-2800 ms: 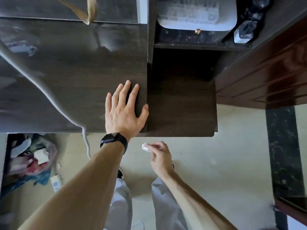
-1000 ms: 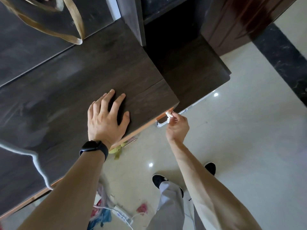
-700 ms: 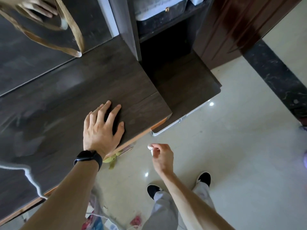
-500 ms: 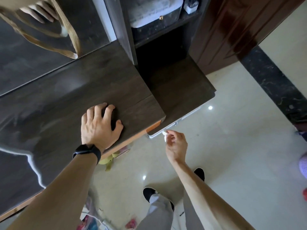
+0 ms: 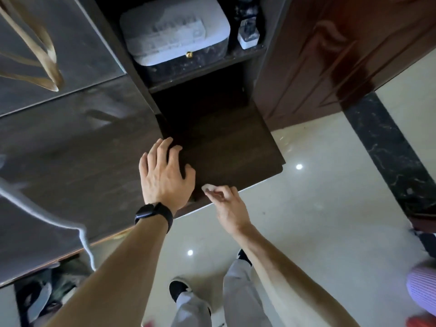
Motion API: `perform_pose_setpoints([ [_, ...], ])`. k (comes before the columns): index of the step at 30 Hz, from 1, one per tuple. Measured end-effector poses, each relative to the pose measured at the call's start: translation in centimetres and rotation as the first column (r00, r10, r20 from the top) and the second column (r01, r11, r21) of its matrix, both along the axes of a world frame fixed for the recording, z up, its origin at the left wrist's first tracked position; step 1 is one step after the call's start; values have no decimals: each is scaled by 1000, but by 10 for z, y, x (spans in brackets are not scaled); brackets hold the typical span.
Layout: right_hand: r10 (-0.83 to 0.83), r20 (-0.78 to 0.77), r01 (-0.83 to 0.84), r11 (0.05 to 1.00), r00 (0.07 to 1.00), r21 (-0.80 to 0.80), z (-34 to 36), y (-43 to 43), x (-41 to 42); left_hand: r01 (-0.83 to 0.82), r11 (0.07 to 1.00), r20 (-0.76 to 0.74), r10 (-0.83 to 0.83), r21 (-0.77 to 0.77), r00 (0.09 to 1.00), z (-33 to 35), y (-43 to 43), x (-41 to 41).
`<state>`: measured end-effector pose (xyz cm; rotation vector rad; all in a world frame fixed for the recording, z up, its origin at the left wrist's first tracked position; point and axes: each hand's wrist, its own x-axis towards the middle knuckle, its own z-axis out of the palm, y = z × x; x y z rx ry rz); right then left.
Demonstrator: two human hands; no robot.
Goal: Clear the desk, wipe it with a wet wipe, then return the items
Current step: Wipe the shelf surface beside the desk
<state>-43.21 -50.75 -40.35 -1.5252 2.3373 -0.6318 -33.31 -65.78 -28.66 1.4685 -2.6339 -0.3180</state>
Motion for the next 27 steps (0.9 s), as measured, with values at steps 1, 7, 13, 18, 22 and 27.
perform_pose_setpoints([
  [1, -18, -5, 18, 1000, 1000, 15, -2, 8, -27, -3, 1000, 9, 3, -2, 1000, 2, 0, 0],
  [7, -616, 111, 596, 785, 780, 171, 8, 28, -188, -35, 999, 48, 35, -8, 998, 9, 2, -6],
  [13, -502, 110, 504, 864, 858, 10, 12, 16, -154, -38, 999, 91, 38, -1, 995, 9, 0, -8],
  [18, 187, 14, -188, 978, 982, 88, 11, -14, -66, -50, 999, 127, 49, 8, 991, 11, 0, -9],
  [22, 90, -75, -80, 989, 993, 122, 10, -6, -113, -54, 998, 120, 52, 14, 991, 13, -1, -10],
  [27, -163, -35, 167, 974, 986, 153, 4, 22, -199, -58, 998, 109, 56, 16, 992, 14, -1, -11],
])
